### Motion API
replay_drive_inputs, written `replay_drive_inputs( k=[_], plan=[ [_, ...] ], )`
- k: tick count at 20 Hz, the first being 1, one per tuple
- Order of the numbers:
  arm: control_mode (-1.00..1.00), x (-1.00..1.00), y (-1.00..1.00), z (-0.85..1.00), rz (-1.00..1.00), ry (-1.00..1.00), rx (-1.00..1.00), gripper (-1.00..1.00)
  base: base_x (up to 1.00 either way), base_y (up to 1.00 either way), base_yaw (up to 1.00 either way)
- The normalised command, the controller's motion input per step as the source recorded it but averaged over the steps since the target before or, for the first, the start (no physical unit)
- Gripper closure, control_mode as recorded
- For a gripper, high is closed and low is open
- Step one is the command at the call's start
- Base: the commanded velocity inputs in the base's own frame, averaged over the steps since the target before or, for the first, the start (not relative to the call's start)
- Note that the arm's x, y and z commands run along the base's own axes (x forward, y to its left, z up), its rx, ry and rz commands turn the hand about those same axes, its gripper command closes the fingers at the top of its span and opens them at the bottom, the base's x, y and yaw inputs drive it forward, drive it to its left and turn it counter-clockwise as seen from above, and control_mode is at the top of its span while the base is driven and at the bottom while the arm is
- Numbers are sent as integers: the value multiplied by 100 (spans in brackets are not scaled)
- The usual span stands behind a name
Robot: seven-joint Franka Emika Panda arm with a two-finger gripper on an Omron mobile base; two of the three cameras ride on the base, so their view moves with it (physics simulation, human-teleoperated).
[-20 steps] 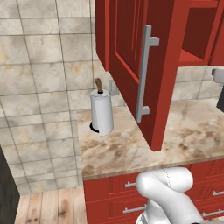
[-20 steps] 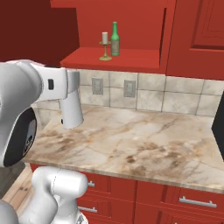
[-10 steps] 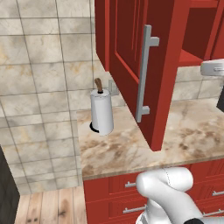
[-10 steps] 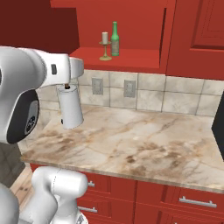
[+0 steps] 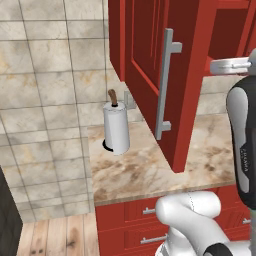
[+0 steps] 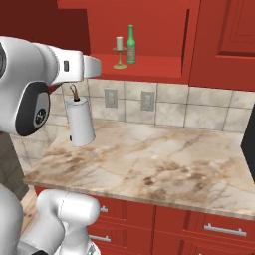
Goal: Get the candle and the beer from the cabinet and move them to the dining counter.
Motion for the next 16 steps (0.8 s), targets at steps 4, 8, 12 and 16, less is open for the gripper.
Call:
replay_drive_inputs(
  k=[4, 8, 12, 16],
  plan=[
    [-100, 57, 0, 0, -6, 0, 0, -100, 0, 0, 0],
    [-100, 61, 0, 0, -1, 0, 0, -100, 0, 0, 0],
    [-100, 56, 0, 0, 0, 0, 0, -100, 0, 0, 0],
    [-100, 35, 14, 0, 0, 0, 0, -100, 0, 0, 0]
  ],
)
